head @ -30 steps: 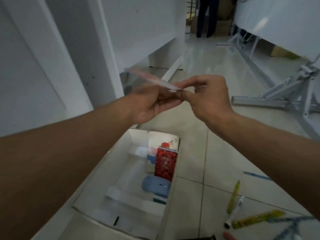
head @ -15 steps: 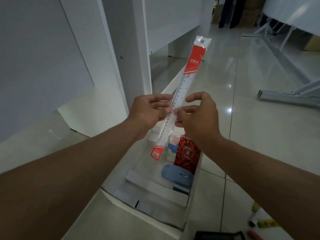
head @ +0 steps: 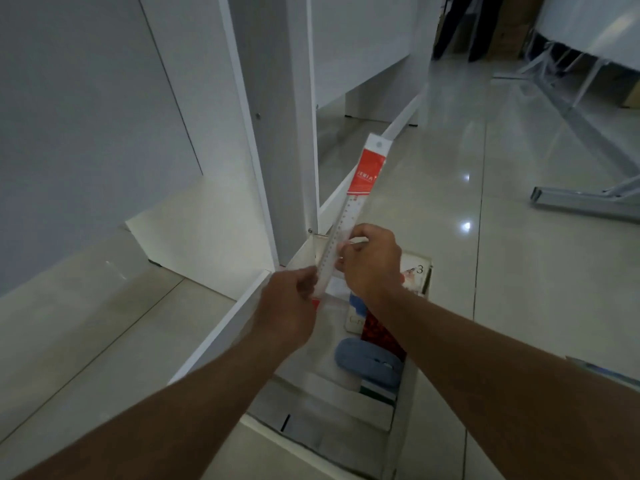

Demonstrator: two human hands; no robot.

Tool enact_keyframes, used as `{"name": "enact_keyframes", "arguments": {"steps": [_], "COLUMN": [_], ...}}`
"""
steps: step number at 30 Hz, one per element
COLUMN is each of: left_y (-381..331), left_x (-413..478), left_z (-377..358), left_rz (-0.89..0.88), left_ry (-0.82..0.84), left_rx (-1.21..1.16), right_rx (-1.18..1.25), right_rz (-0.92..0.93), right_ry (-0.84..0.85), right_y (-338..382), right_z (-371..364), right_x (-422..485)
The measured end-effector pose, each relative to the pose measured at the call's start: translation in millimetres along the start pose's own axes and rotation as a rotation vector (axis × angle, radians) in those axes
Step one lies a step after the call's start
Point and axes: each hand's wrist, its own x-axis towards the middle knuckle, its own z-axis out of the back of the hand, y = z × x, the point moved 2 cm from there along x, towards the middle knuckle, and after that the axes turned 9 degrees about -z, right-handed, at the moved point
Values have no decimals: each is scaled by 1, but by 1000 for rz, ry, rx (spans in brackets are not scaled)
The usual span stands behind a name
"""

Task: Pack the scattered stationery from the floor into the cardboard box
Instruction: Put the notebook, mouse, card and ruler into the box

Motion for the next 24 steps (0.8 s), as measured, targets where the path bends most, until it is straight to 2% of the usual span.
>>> {"name": "enact_keyframes", "arguments": {"steps": [3, 9, 13, 17, 21, 24], "left_y": [12, 21, 12, 15, 15, 1], "left_x": [-8, -18, -20, -19, -18, -16], "left_z": [-7, -15, -18, -30, -45, -51], "left_rz": [47, 104, 51, 158, 153, 121], "left_ry": [62, 127, 138, 158, 135, 40], "left_rx": [-29, -46, 9, -140, -174, -161], "right_rx": [17, -132, -62, 63, 89, -4], "right_rz": [-50, -71, -180, -294, -273, -134], "right_ry": [-31, -87, -76, -109, -179, -187], "right_y": [-3, 16, 21, 15, 14, 11], "right_z": [-9, 10, 24, 29, 43, 47], "right_x": [9, 33, 41, 43, 35, 23]}}
